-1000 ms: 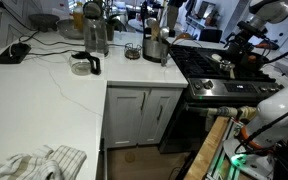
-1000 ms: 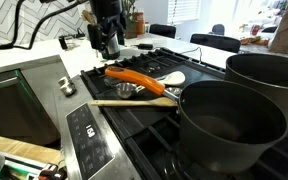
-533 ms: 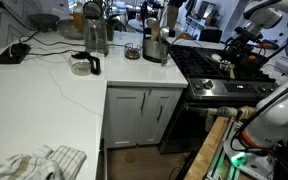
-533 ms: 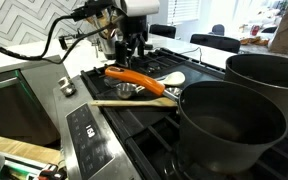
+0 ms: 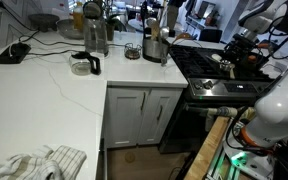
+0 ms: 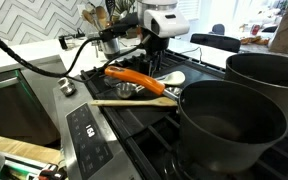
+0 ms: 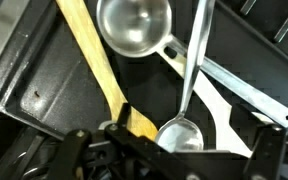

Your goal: Put the silver ladle in the silver holder.

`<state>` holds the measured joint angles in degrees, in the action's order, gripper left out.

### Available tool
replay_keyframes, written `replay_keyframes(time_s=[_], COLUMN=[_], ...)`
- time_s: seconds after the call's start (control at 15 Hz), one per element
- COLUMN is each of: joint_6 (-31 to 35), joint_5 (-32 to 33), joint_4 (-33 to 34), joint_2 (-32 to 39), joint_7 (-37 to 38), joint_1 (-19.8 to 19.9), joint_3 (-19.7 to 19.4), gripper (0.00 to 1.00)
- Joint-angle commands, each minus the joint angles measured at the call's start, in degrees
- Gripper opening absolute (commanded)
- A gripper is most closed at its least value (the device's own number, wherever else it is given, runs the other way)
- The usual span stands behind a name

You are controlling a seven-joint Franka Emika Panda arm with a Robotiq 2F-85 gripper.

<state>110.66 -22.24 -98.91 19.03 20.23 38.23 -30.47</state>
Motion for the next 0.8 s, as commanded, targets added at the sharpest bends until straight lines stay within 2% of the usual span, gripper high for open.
replay_keyframes(time_s=[0.0,0.07,0.13,0.27,0.4,0.53,0.67,0.73], joint_6=[-1.56,-1.47,-1.77,-1.90,-2.34,-3.06,-3.75,-4.25], joint_5=[-1.96,-2.46,-2.47,-2.46,-2.08,-1.66,-1.43,-1.27], joint_4=[4.63,5.39,6.01,7.22,8.24,9.30,10.14,10.62], joint_2=[4.94,5.81,6.34,7.54,8.39,9.15,9.73,10.02], joint_7=[-1.29,-1.16,-0.97,-0.69,-0.42,-0.22,-0.04,0.02], joint_1=[3.67,4.27,4.73,5.52,6.18,6.67,7.13,7.33], joint_3=[2.58,3.31,3.83,4.86,5.65,6.24,6.76,6.94], gripper=[0.99,0.88,0.83,0.65,0.56,0.42,0.48,0.43])
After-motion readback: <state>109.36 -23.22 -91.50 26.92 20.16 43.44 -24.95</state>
